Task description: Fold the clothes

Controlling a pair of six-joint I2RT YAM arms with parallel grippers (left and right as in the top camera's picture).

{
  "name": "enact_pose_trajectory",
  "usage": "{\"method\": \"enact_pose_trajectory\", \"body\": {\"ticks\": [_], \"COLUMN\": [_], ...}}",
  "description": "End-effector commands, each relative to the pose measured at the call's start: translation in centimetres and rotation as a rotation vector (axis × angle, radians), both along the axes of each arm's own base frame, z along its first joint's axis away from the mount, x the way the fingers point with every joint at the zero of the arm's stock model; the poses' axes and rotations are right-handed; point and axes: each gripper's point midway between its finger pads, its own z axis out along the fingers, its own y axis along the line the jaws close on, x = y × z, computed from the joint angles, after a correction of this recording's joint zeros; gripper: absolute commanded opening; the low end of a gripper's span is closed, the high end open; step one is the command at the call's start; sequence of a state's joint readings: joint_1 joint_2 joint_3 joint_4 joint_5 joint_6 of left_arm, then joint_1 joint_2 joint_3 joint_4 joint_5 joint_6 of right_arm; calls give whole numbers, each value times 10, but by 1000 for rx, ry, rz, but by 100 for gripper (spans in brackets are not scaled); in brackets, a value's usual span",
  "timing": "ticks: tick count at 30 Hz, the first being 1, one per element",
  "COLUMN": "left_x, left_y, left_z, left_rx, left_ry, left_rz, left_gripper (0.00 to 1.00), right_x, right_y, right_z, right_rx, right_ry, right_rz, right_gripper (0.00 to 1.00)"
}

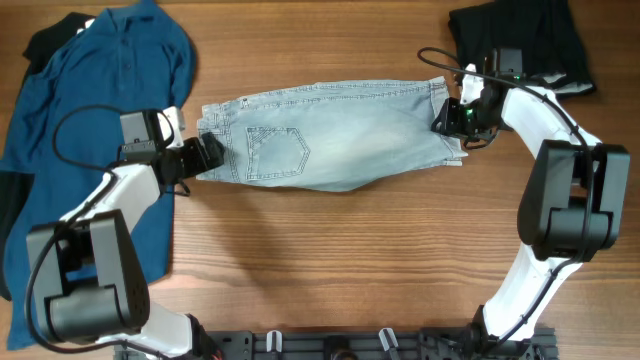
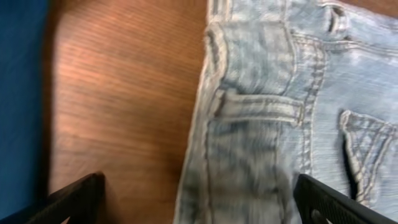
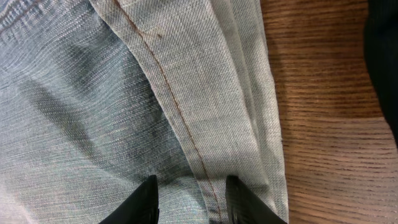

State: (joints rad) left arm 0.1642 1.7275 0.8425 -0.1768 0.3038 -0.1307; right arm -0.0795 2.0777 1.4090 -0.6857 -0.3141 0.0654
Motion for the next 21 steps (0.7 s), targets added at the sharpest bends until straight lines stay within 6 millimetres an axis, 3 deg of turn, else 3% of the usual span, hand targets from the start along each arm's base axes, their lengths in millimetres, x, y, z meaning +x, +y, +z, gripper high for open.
{"method": "enact_pose_trajectory", "body": {"ticks": [1,7,13,16,18,19,20,21], "left_x": [-4,-9,-16,-18,-18,-18,-16,-13], "left_y": [-19,-34,-53,-56,-51,-49,-47,-45], "left_z": [-23,-36,-43,-52,-59,-60,-59,-56], "left_rx": [-106,-192,-205,-183,-161,-152,-150,-149], "left_ry": [40,71,113,138,159,162,157,147], "left_rz": [-68,-104,-138,-128,-84,-69,-65,-60], "left_gripper": [100,92,62,52,34,15,4,4], "right_x": [-10,-10,-10,-10,-10,-10,-10,-10], "right_y": [2,2,2,2,2,2,2,3], "right_z": [-31,-31,-31,-31,-31,-31,-31,-31], "right_rx": [1,2,3,3,3,3,3,6], "right_ry": [68,68,69,68,69,69,70,71], "right_rz": [13,13,6,6,6,6,6,7], "right_gripper": [36,36,36,36,36,36,36,33]}}
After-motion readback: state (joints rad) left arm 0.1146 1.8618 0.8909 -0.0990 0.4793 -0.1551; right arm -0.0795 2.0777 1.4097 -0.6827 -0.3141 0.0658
